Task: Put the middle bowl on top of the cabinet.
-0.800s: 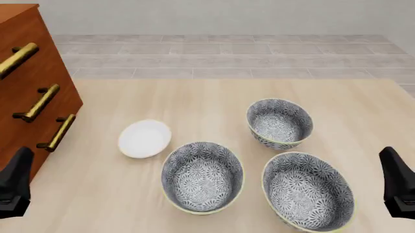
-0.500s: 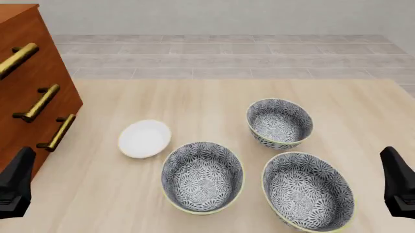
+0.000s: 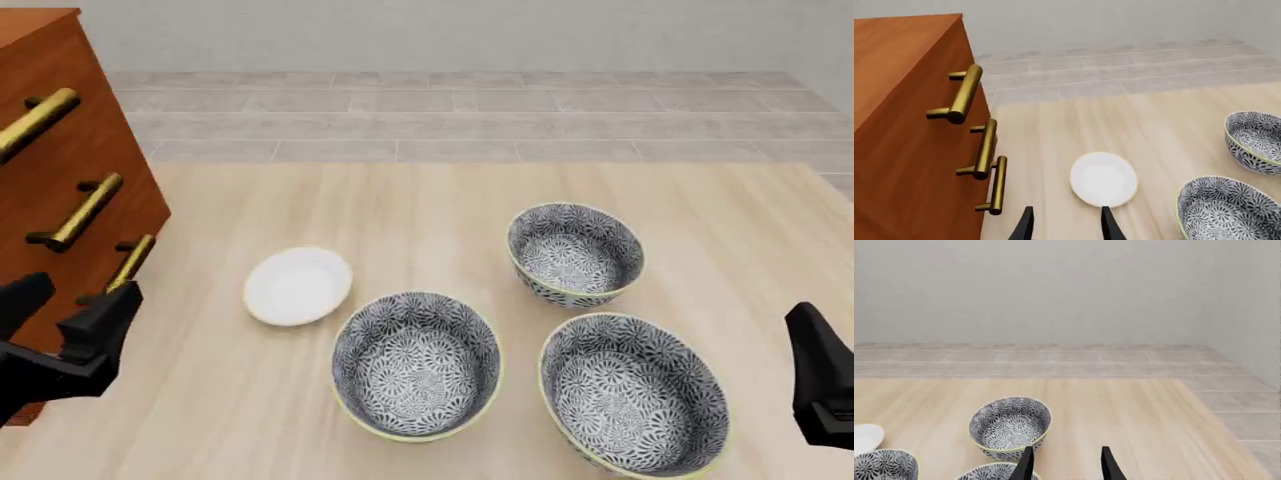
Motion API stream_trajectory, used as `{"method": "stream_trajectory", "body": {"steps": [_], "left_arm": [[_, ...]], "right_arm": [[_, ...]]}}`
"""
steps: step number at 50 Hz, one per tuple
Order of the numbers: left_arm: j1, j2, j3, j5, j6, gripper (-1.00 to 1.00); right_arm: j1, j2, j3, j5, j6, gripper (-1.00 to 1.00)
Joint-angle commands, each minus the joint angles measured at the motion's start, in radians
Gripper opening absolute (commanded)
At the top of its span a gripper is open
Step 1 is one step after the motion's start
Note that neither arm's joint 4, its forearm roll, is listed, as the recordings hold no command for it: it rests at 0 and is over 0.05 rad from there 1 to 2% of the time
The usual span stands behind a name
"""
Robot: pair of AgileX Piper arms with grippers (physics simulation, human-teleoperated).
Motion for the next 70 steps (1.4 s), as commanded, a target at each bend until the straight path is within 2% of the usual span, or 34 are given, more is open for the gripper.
{"method": "stream_trajectory", "body": {"steps": [1,2,11,13,17,23,29,30,34,35,38,45,50,52,55,56,57,60,70], "left_arm": [[-0.067,0.216,-0.085,0.021,0.022,1.00],[-0.070,0.219,-0.092,0.034,0.041,1.00],[-0.142,0.322,-0.159,0.094,0.049,1.00],[-0.156,0.310,-0.172,0.117,0.049,1.00],[-0.159,0.348,-0.184,0.122,0.078,1.00],[-0.230,0.411,-0.233,0.173,0.086,1.00],[-0.249,0.445,-0.270,0.210,0.079,1.00],[-0.278,0.472,-0.285,0.223,0.073,1.00],[-0.277,0.495,-0.314,0.242,0.062,1.00],[-0.281,0.535,-0.337,0.249,0.025,1.00],[-0.294,0.555,-0.357,0.257,0.007,1.00],[-0.315,0.588,-0.394,0.284,-0.015,1.00],[-0.323,0.602,-0.404,0.289,-0.027,1.00],[-0.352,0.628,-0.410,0.297,-0.060,1.00],[-0.353,0.635,-0.413,0.302,-0.052,1.00],[-0.353,0.653,-0.417,0.304,-0.073,1.00],[-0.390,0.682,-0.431,0.304,-0.117,1.00],[-0.384,0.692,-0.442,0.304,-0.116,1.00],[-0.424,0.742,-0.462,0.300,-0.176,1.00]], "right_arm": [[-0.010,0.003,0.000,0.006,0.005,1.00],[-0.013,0.006,0.000,0.004,0.008,1.00],[-0.016,0.018,0.002,-0.002,0.006,1.00],[-0.022,0.016,0.002,-0.005,-0.005,1.00],[-0.029,0.024,0.004,-0.015,-0.008,1.00],[-0.029,0.019,0.009,-0.015,-0.013,1.00],[-0.031,0.006,0.008,-0.007,-0.014,1.00],[-0.030,0.005,0.009,-0.007,-0.017,1.00],[-0.030,0.004,0.007,-0.007,-0.018,1.00],[-0.032,0.006,0.007,-0.010,-0.019,1.00],[-0.036,0.006,0.006,-0.010,-0.021,1.00],[-0.041,0.003,0.007,-0.008,-0.023,1.00],[-0.043,0.003,0.007,-0.007,-0.023,1.00],[-0.044,0.001,0.008,-0.006,-0.026,1.00],[-0.045,0.002,0.007,-0.005,-0.023,1.00],[-0.046,0.002,0.007,-0.006,-0.025,1.00],[-0.046,0.001,0.007,-0.005,-0.022,1.00],[-0.046,0.001,0.007,-0.004,-0.022,1.00],[-0.048,0.002,0.009,-0.002,-0.026,1.00]]}}
